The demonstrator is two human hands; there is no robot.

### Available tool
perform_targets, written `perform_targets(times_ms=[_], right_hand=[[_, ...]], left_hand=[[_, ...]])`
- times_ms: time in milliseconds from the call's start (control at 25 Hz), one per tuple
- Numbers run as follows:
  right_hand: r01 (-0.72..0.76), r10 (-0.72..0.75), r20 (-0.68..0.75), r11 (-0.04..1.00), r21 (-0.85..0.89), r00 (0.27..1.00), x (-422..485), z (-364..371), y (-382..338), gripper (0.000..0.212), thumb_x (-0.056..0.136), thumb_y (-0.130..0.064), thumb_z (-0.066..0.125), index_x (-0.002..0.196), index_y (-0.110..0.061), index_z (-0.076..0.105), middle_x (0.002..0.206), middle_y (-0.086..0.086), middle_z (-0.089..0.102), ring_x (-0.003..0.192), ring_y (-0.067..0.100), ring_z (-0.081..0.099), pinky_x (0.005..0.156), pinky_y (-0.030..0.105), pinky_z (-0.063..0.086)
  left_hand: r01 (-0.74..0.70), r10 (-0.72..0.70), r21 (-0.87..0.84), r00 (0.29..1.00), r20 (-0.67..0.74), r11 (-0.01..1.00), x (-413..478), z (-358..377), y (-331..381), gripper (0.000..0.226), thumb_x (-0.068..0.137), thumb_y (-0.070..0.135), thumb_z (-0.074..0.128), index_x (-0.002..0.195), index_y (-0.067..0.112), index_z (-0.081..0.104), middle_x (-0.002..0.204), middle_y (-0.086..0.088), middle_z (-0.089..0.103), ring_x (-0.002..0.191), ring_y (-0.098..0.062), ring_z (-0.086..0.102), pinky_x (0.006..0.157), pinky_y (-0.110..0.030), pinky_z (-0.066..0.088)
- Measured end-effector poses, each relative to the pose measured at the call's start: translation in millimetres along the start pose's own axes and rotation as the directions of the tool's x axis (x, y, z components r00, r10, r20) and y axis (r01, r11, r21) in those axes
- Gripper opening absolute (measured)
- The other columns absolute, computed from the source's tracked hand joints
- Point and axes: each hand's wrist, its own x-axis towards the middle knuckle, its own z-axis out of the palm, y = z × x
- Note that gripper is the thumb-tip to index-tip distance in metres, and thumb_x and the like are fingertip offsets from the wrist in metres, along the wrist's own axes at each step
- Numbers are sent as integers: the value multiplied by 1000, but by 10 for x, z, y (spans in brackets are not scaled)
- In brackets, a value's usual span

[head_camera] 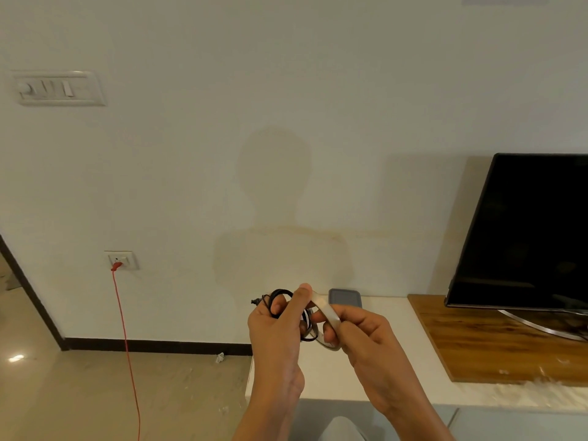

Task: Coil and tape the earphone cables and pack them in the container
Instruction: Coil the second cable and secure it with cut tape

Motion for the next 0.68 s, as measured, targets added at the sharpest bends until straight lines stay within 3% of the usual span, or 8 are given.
perform_targets(times_ms=[160,360,520,680], right_hand=[[-35,34,7,999,25,999,-19,5,-4,47,92,6,41,75,-19,77,72,11,69,73,17,61,77,26,54],[-12,12,-8,1000,-6,1000,-19,41,-25,42,91,4,46,73,-17,76,68,7,68,69,12,60,72,22,53],[0,0,-9,1000,19,1000,-38,47,-42,40,91,4,47,75,-17,77,71,6,70,68,9,61,72,17,52],[-20,21,-17,999,28,1000,-25,53,-53,43,91,2,48,71,-22,77,67,2,68,67,10,60,71,20,53]], left_hand=[[-22,22,10,1000,-19,1000,-8,16,22,47,79,14,74,54,17,34,66,-13,48,53,-18,40,63,-33,45],[-26,27,19,999,-34,999,-3,12,14,40,78,15,74,61,13,38,70,-13,48,57,-21,39,61,-33,44],[-58,59,24,997,-56,998,-4,28,33,46,78,14,74,54,17,35,66,-12,45,62,-27,39,62,-36,45],[-61,62,32,996,-58,998,-36,38,43,47,79,14,74,55,17,34,63,-12,41,60,-25,37,61,-35,45]])
